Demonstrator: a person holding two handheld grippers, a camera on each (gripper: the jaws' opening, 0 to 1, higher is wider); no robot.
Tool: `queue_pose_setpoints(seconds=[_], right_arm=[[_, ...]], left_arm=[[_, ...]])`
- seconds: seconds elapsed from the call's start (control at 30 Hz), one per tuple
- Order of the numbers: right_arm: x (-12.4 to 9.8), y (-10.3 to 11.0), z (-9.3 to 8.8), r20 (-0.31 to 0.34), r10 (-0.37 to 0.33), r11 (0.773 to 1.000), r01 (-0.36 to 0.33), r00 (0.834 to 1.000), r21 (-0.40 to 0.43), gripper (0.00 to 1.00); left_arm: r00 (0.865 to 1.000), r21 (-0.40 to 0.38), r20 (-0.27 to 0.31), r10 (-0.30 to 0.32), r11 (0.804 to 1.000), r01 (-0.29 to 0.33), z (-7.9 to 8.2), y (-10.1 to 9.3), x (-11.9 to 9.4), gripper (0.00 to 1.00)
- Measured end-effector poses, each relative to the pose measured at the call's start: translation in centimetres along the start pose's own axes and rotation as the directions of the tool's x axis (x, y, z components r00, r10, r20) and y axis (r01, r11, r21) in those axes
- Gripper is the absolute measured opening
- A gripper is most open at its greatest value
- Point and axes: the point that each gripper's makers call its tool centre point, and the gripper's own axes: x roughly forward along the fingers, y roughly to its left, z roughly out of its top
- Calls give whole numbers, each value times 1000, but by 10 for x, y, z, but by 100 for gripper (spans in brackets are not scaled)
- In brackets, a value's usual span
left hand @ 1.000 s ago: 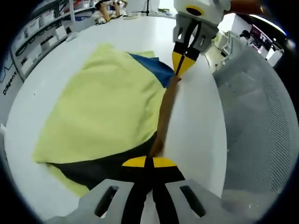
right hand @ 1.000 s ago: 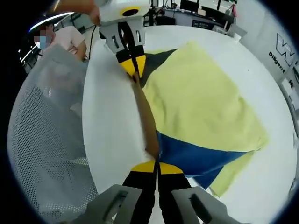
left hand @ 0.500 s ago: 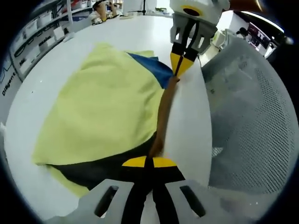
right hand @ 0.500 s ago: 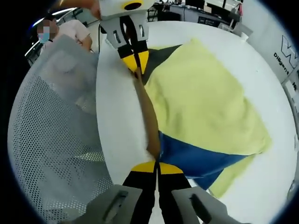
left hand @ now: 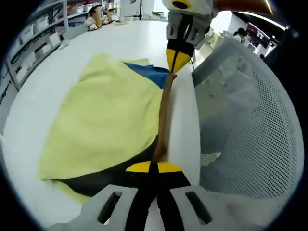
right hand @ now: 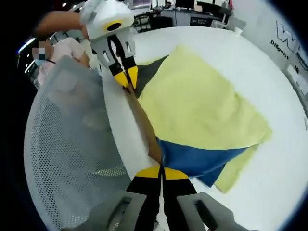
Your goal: Fold the garment on the visible template until the final outline fits inside the template.
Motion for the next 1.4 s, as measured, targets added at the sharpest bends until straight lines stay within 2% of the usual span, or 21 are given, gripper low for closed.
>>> queue_pose_setpoints(seconds=[0.1, 0.17, 0.4, 0.53, 0.67, 0.73, 0.87, 0.9, 1.0, 1.1, 1.23, 1.33, 1.4], right_arm=[[-1, 5, -7, 3, 20, 1000, -20, 1000, 21, 0], [0, 9, -9, 6, 29, 999, -29, 1000, 37, 0], [-11, 15, -6, 11, 30, 1000, -30, 999, 0, 0], [-20, 18, 3, 32, 39, 999, -39, 999, -6, 0], [-28, 25, 5, -1, 44, 995, -44, 999, -94, 0], [-31, 29, 7, -12, 47, 992, -48, 999, -118, 0], [-36, 40, 10, -22, 58, 984, -60, 998, -167, 0], [-39, 43, 11, -27, 56, 974, -61, 998, -220, 0], [-44, 50, 8, -42, 50, 960, -60, 998, -272, 0], [-47, 51, 6, -46, 48, 958, -59, 998, -281, 0], [-52, 45, 8, -33, 24, 955, -33, 999, -296, 0], [-57, 35, 18, 18, -28, 945, 33, 999, -325, 0], [-60, 35, 22, 29, -34, 941, 42, 999, -336, 0]], left_arm=[[1000, 2, 4, -10, 1000, 10, -5, -3, -5, 1], [1000, -13, 21, -10, 1000, 10, -2, -4, -8, 1], [998, -11, 63, -10, 1000, 11, 10, -6, -22, 1], [997, -14, 75, -7, 1000, 8, 12, -3, -31, 1], [996, -10, 88, -26, 1000, 27, 17, -8, -39, 1], [996, 36, 89, -25, 999, 22, 19, -13, -43, 1], [996, 42, 84, -31, 999, 28, 17, -16, -46, 1], [996, 43, 83, -32, 999, 28, 17, -17, -47, 1], [995, 62, 87, -46, 997, 41, 17, -24, -52, 1], [993, 66, 105, -54, 997, 47, 22, -27, -59, 1], [991, 87, 118, -65, 995, 55, 27, -33, -65, 1], [991, 108, 114, -70, 992, 57, 29, -35, -69, 1], [991, 117, 112, -69, 992, 56, 29, -33, -71, 1]])
